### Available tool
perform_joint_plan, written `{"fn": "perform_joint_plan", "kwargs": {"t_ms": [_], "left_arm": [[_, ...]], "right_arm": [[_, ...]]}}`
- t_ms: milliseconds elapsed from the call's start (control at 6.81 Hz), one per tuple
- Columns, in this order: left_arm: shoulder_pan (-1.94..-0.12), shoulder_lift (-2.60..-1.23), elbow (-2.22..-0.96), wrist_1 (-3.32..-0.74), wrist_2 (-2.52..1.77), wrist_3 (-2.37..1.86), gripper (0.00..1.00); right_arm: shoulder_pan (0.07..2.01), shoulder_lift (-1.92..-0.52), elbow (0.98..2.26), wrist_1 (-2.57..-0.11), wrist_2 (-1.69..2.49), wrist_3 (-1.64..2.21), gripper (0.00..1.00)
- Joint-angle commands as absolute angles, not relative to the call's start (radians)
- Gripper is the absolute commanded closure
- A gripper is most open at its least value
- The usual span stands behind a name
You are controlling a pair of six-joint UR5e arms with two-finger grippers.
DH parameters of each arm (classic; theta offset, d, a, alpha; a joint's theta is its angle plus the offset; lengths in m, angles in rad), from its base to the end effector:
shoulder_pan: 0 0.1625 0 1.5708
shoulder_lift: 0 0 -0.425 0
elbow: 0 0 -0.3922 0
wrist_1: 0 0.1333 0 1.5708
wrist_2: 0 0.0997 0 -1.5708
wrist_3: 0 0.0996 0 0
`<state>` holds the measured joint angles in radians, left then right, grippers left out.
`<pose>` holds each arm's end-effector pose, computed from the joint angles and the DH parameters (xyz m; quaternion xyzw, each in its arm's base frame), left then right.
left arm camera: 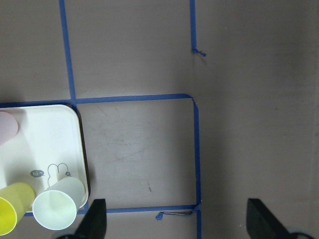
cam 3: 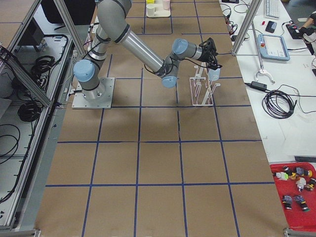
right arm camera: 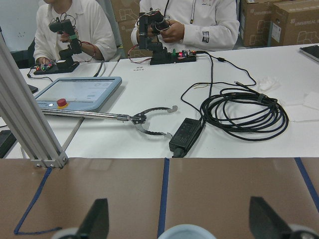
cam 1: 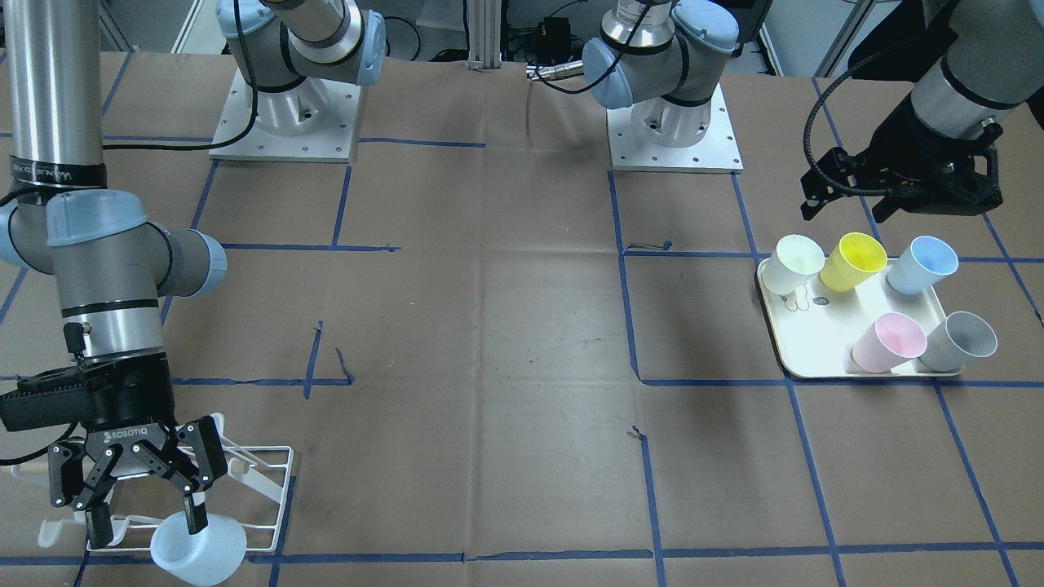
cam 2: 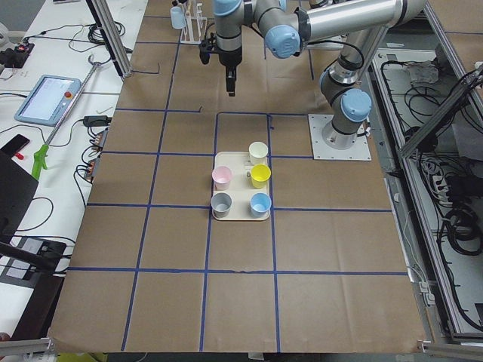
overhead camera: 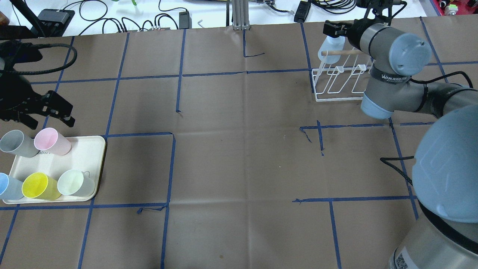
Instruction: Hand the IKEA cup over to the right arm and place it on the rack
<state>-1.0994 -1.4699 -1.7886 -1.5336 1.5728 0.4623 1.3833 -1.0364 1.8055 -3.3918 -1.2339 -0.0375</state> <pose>0.0804 -0.4508 0.4324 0.0045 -0.9992 -0.0360 0.0170 0.0460 -0.6493 0.2954 -0.0200 0.8565 -0.5081 0.0885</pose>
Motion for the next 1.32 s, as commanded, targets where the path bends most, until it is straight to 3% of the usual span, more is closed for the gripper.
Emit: {"fn": "perform_joint_plan", "kwargs": {"t_ms": [0, 734, 1175], "left_arm": [[-0.99, -1.434, -1.899, -1.484, 1.585, 0.566, 0.03], [-0.991, -1.465, -2.219, -1.087, 1.583, 0.56, 0.03], [-0.991, -1.549, -2.258, -1.0, 1.586, 0.566, 0.04]], "right_arm": [[1.382, -1.057, 1.799, -3.392, -1.235, -0.04, 0.0], [1.414, -1.127, 1.792, -3.355, -1.215, -0.038, 0.0], [1.451, -1.21, 1.818, -3.254, -1.2, 0.1, 0.0]]}}
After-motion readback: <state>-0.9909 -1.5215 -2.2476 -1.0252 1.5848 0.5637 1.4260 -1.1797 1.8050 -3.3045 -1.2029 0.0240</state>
